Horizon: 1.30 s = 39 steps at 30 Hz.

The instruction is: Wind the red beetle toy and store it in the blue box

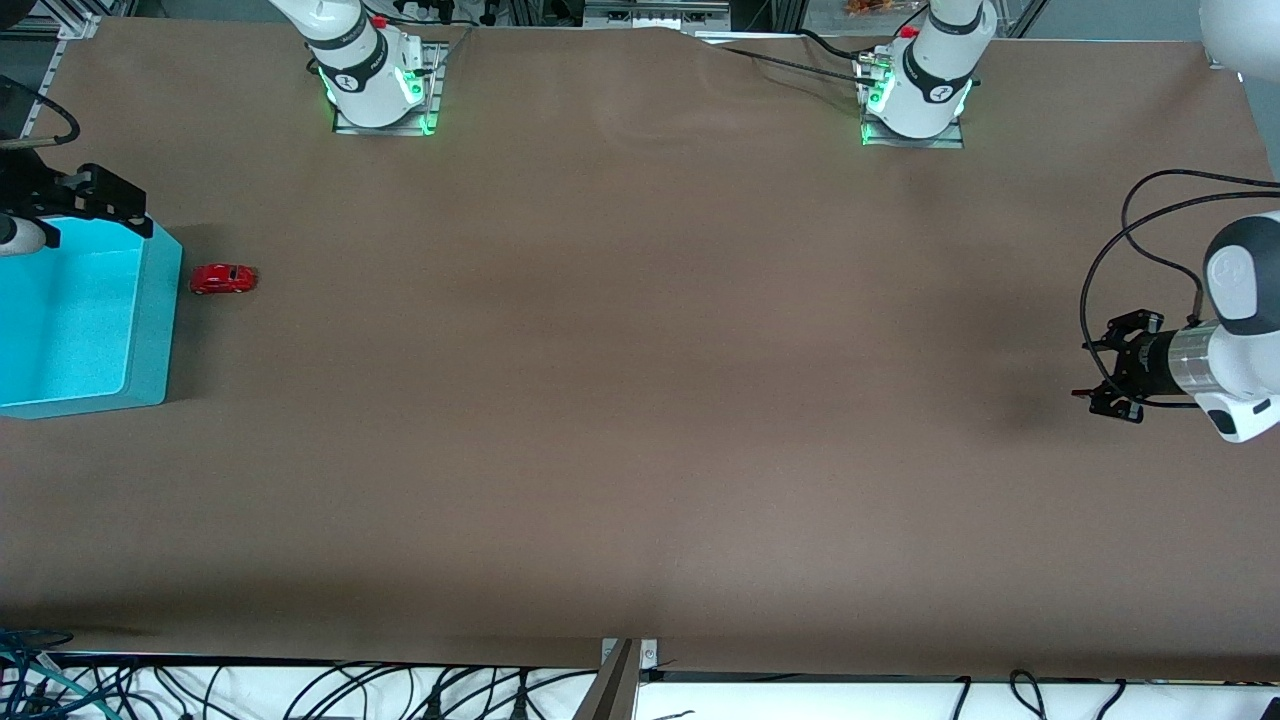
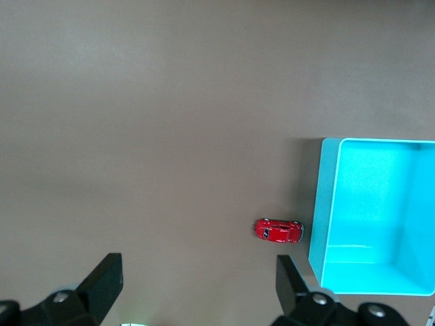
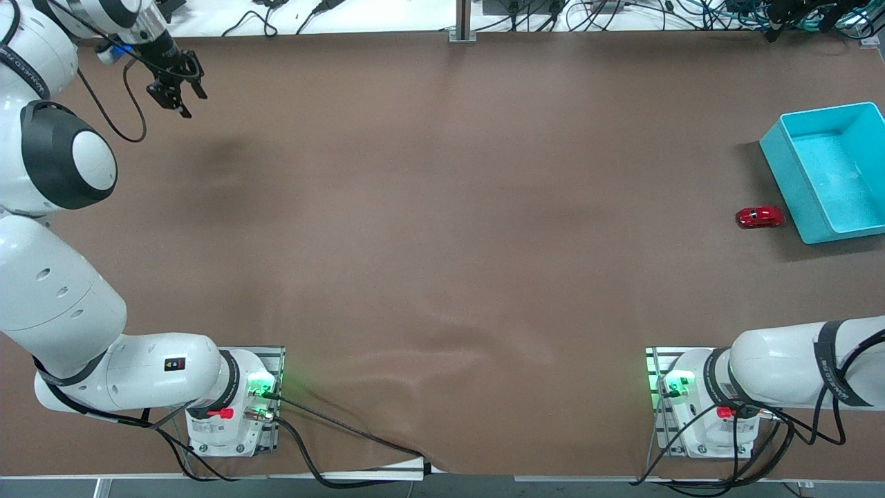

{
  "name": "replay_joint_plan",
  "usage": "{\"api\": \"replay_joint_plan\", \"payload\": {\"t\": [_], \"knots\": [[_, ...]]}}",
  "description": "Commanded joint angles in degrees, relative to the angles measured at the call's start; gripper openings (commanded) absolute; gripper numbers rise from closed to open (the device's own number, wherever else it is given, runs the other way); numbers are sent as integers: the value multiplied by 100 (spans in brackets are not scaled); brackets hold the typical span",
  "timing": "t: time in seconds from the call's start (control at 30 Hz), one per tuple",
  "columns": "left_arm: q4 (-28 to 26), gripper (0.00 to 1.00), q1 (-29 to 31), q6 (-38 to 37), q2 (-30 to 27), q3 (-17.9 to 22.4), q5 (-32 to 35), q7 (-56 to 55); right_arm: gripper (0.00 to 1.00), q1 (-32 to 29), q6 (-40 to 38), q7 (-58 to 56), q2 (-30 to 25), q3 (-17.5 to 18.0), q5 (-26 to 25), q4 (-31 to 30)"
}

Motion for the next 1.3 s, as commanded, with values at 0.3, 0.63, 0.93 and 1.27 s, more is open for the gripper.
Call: {"api": "replay_joint_plan", "payload": {"t": [0.3,0.63,0.93,1.27], "knots": [[475,100,21,-158,-225,-314,60,1733,100,-20,-77,1471,41,5,38,118],[1038,100,12,-632,-243,-271,42,3965,100,6,-183,2501,50,23,29,109],[1046,100,-111,-764,-234,-288,104,4547,100,-29,-429,2572,67,-48,38,47],[1046,100,-129,-764,-208,-288,95,4591,100,-38,-420,2738,260,-118,29,12]]}}
